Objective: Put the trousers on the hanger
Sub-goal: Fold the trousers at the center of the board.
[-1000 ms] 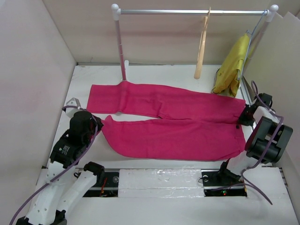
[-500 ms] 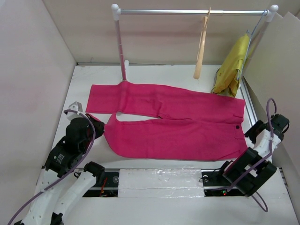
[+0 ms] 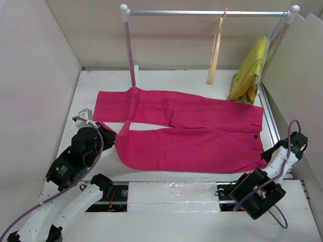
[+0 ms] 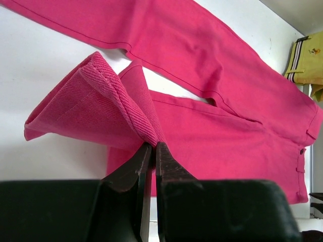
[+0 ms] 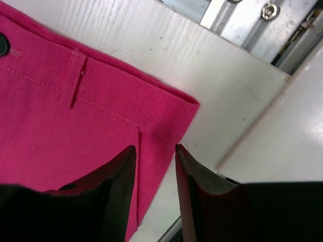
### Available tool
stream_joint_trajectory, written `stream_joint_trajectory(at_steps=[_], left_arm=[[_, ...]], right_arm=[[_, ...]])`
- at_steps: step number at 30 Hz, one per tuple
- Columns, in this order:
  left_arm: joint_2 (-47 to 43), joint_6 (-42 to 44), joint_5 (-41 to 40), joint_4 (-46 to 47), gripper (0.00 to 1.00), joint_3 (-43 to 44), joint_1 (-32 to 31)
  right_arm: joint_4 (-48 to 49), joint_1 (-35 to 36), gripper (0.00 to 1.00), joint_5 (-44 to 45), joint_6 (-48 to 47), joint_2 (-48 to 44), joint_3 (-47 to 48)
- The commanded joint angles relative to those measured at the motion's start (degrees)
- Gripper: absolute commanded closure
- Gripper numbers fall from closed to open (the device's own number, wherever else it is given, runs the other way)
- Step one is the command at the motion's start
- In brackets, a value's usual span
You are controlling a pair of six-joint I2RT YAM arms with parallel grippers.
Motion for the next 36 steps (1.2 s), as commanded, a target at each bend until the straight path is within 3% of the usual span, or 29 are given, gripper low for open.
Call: stream_joint_trajectory(at_steps=[1,7,15,18,20,22,32,36], left_arm=[[1.22,0.82,-2.47,1.94,1.00,2.77,-0.77],[3.41,2.32,-5.99,3.26,1.00,5.41,-1.91],[4.65,2.06,-5.81,4.75,1.00,3.22,-1.91],[5.35,2.41,-6.87,4.58,1.00,3.75,-1.91],[5.88,2.76,-7.13,3.97,1.00,4.36,-1.91],[6.23,2.59,-6.52,3.61,1.00,4.54,-1.91],[8.52,0.48,3.84,6.33,1.00,0.41,-1.91],[8.17,0.56,2.80,5.64,1.00,1.46,-1.91]], right_arm=[[-4.07,-0.32,0.58,3.92,2.81,-1.58,3.11],[-4.34,2.84,0.61,8.92,5.36,3.77,5.23],[7.85,3.37,0.65,6.39,2.81,13.43,3.12],[12.79,3.99,0.72,4.02,2.29,18.79,3.12],[14.21,3.99,0.84,2.43,1.50,23.44,4.60],[15.35,4.69,0.89,1.47,0.10,26.35,8.71],[12.73,4.69,0.89,-0.22,-8.16,36.91,25.08],[12.45,1.62,0.73,2.16,-9.50,30.25,20.46]])
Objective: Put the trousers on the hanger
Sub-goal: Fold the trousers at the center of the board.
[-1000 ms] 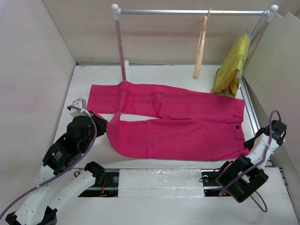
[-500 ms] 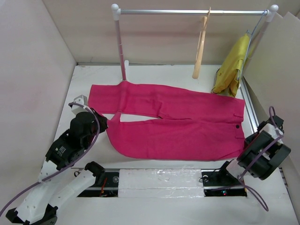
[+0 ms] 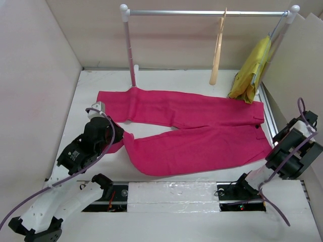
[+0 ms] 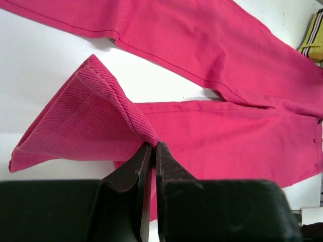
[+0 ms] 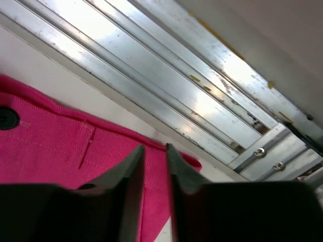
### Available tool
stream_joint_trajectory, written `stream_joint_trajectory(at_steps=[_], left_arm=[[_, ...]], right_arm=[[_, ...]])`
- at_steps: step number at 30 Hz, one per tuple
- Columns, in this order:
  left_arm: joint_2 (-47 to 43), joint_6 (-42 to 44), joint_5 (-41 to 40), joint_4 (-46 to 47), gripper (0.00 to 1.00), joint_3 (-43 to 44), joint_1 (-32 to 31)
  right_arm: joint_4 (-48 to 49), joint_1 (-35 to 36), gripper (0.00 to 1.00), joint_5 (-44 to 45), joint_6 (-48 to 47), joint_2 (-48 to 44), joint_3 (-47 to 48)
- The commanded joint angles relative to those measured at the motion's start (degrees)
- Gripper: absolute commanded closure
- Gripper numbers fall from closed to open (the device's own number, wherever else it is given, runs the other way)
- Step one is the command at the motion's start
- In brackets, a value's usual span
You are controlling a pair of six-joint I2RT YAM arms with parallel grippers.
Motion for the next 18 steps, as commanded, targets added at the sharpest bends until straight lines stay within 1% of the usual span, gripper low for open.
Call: stream_joint_trajectory(at_steps=[1,2,4,9,10,12,13,18], left_arm=[[-0.79,-0.16,-0.17,2.18,1.00,1.37,-0.41],[-1.06,0.10,-0.44,2.00,1.00,1.55,-0.41],[-2.02,0.46,-1.14,1.92,1.00,1.81,-0.41],[-3.08,0.90,-3.16,1.13,1.00,2.87,-1.63],[-3.34,0.98,-4.30,1.04,1.00,3.22,-2.25],[-3.43,1.42,-5.45,0.42,1.00,3.57,-2.25],[-3.43,1.60,-6.24,0.25,1.00,3.66,-2.77],[-3.52,1.43,-6.77,0.16,1.00,3.40,-2.78]], right_arm=[[1.08,-3.21,0.66,1.22,-2.65,-7.16,-3.23],[1.61,-5.31,0.63,0.79,-2.57,-9.87,-4.99],[1.53,-6.82,0.62,0.25,-2.57,-11.48,-8.86],[1.44,-6.83,0.61,0.25,-2.92,-13.58,-13.52],[1.96,-6.83,0.61,-1.75,-2.74,-14.03,-14.75],[3.19,-6.83,0.59,-2.99,-2.57,-14.90,-15.72],[4.41,-6.83,0.56,-4.56,-2.57,-14.91,-16.51],[8.20,-6.83,0.54,-9.58,-3.44,-15.17,-18.36]])
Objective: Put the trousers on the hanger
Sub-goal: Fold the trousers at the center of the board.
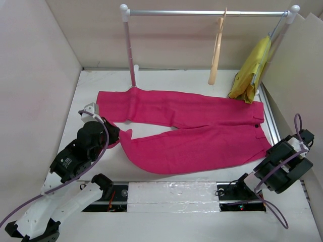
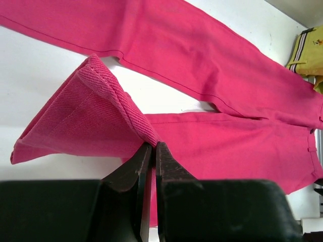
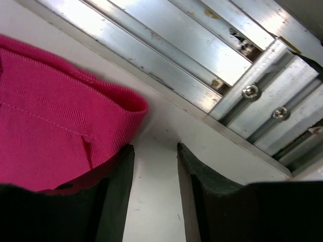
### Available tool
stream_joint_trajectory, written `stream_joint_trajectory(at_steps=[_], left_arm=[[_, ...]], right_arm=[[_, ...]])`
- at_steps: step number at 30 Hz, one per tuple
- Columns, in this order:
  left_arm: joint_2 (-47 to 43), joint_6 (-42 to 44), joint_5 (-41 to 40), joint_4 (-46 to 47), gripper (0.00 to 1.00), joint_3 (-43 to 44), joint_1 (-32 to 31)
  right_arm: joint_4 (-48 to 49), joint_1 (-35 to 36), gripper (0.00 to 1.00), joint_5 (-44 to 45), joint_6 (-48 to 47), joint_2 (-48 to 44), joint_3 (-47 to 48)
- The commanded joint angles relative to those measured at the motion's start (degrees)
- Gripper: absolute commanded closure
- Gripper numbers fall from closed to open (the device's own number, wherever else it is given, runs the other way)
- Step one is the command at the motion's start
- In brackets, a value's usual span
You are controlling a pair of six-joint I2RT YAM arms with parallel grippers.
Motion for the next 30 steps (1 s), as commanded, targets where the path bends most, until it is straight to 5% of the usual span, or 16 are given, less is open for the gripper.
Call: stream_joint_trajectory(at_steps=[1,3,5,11,23,25,27,30], left_arm=[[-0.37,0.68,-2.12,0.73,1.00,1.91,-0.29],[-0.20,0.68,-2.73,0.03,1.00,2.52,-0.29],[-0.37,0.59,-2.91,-0.07,1.00,2.62,-0.29],[0.06,0.07,-4.58,-0.07,1.00,2.79,-0.29],[0.77,-0.55,-13.36,-3.23,1.00,5.78,-0.29],[0.77,-1.25,-15.99,-5.24,1.00,6.48,-0.29],[0.42,-2.13,-19.06,-6.30,1.00,7.62,-0.29],[-0.11,-4.14,-23.46,-11.03,1.00,10.33,-0.29]], right_arm=[[5.45,0.28,0.56,-6.28,-1.39,-1.07,-1.05],[4.58,0.28,0.67,-7.44,-1.57,-2.99,-1.75],[4.31,0.28,0.68,-7.53,-1.48,-4.40,-2.46],[2.89,0.28,0.59,-4.45,0.28,-13.81,-3.95],[10.81,-0.78,0.56,-8.75,0.36,-2.93,-4.31],[11.16,-0.78,0.67,-9.90,0.37,-0.99,-4.22],[10.55,-0.78,0.94,-8.50,-0.59,-0.81,-3.52],[5.29,-0.78,1.00,-6.48,-3.75,-4.40,-2.11]])
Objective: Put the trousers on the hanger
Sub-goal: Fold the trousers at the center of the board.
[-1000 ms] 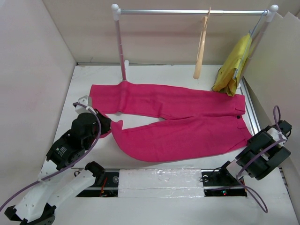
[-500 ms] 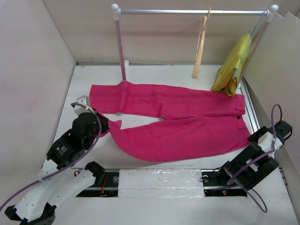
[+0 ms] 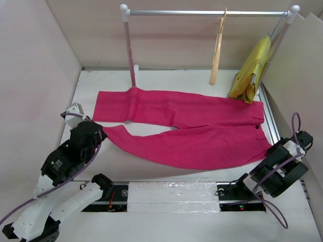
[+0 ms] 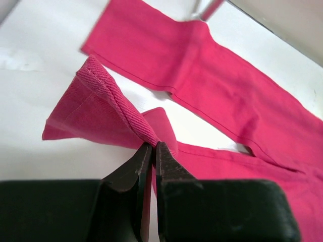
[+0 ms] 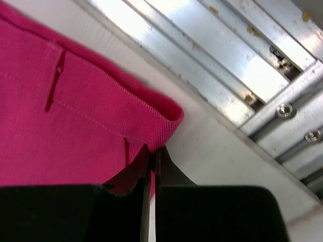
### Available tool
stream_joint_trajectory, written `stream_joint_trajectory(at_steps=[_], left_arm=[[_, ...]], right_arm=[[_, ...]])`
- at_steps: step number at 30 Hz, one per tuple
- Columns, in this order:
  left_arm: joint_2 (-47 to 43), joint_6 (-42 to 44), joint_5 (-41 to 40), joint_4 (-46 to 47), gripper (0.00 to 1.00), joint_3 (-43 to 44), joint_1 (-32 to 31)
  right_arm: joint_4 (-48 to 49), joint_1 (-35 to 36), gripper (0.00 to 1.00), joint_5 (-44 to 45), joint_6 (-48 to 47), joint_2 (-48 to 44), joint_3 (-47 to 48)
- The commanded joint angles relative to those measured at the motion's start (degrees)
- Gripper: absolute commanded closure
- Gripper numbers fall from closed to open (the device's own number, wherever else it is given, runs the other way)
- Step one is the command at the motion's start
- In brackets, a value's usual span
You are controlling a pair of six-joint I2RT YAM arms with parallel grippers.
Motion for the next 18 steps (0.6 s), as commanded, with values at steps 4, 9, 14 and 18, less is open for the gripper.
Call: stream_joint_trajectory(at_steps=[4,9,14,18], left_arm=[[-2.23,-8.04,-12.19,-10.17,1.00,10.52,-0.27],[-3.12,-6.30,-18.08,-13.00,1.00,17.64,-0.27],[-2.33,-4.71,-21.07,-13.36,1.00,16.78,-1.93],[-1.54,-4.98,-24.49,-12.40,1.00,12.67,-2.99]], right_arm=[[-11.64,-0.32,1.00,1.82,-6.76,-19.56,2.05],[-20.07,3.46,1.00,3.27,-6.39,-27.27,5.46],[-24.30,5.82,1.00,3.90,-7.37,-27.72,11.96],[-23.52,8.55,1.00,5.83,-8.95,-23.33,18.29]])
